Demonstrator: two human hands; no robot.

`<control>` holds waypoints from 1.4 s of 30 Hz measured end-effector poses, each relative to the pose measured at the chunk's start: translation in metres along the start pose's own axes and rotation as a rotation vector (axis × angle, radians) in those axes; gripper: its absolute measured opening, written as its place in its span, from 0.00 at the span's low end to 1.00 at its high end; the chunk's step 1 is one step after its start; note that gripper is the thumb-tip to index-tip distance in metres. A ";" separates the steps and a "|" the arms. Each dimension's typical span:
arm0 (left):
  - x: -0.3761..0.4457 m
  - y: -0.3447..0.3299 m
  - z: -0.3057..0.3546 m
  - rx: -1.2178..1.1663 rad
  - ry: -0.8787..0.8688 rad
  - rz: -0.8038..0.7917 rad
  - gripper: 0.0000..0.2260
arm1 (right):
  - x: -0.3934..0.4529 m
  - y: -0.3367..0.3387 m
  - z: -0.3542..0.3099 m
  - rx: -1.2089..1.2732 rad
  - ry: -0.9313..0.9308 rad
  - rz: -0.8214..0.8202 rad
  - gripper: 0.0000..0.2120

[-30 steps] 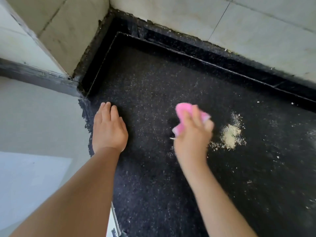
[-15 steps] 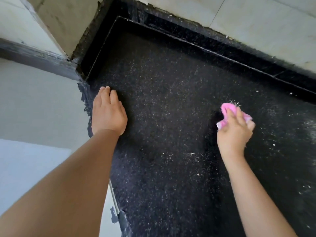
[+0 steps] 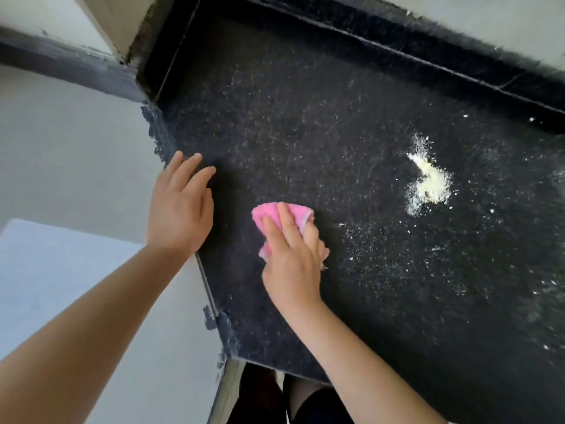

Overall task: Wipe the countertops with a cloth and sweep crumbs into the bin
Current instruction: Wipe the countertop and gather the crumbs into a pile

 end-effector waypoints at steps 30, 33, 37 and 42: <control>-0.069 -0.053 0.056 0.151 -0.125 -0.133 0.22 | -0.024 0.054 0.126 -0.095 0.127 0.294 0.17; -0.069 -0.052 0.055 0.133 -0.118 -0.137 0.22 | -0.068 0.029 0.101 -0.065 0.176 0.217 0.16; -0.069 -0.054 0.056 0.123 -0.111 -0.149 0.22 | -0.064 0.025 0.139 -0.114 -0.003 0.147 0.20; -0.068 -0.051 0.054 0.067 -0.083 -0.182 0.20 | -0.024 0.065 0.155 0.019 -0.238 0.225 0.24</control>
Point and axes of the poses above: each hand's wrist, its own x-axis towards the middle knuckle, its own y-axis out of the back of the hand, z = x × y, the point moved 7 cm from there along x, towards the middle knuckle, and after that the axes turned 12 degrees about -x, right-handed, at the moved point
